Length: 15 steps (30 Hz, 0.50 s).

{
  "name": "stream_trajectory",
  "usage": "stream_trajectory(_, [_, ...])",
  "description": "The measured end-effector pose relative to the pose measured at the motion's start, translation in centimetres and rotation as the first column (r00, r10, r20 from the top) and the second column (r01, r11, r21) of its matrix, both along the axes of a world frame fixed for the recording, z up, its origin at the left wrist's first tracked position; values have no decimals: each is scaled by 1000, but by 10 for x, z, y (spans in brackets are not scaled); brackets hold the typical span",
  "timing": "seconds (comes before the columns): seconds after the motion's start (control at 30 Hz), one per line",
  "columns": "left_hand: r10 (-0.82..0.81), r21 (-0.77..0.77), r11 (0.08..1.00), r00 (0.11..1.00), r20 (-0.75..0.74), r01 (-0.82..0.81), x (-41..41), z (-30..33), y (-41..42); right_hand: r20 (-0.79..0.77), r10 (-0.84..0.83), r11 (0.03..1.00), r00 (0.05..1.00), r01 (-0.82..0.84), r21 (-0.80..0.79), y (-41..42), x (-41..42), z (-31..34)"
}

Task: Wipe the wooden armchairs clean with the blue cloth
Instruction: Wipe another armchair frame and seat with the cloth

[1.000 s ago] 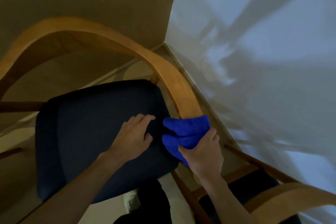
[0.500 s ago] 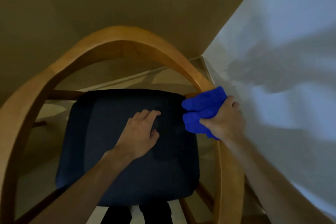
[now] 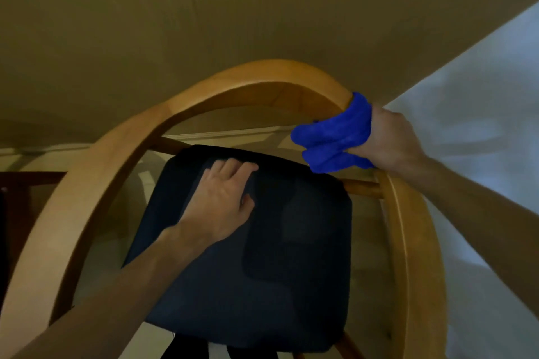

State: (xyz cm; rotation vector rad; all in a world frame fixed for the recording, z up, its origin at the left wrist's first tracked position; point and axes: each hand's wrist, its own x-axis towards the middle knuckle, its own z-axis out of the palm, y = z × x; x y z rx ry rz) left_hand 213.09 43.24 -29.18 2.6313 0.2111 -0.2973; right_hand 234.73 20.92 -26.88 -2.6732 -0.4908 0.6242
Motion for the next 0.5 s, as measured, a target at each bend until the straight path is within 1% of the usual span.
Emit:
stream_trajectory(0.07, [37,82,996,997,65,-43,3,10,17,25,91,996,996,-92,13,23,11,13])
stream_trajectory(0.17, [112,133,982,983,148,-132,6,26,39,53,276,960,960,-273,-66,80,27,35])
stream_trajectory(0.23, [151,129,976,973,174,-174,4,34,54,83,438,892,895,-422,-162,122,31,46])
stream_trajectory(0.3, [189,133,968,968,164,-212,-2,39,69,73,572,801,817,-537,-263,159,27,51])
stream_trajectory(0.4, [238,151,953,959,153,-261,-20,42,91,36,689,676,724,-624,-391,201,13,50])
stream_trajectory(0.5, [272,171,941,953,130,-292,-47,44,111,49,773,577,633,-669,-469,234,-7,46])
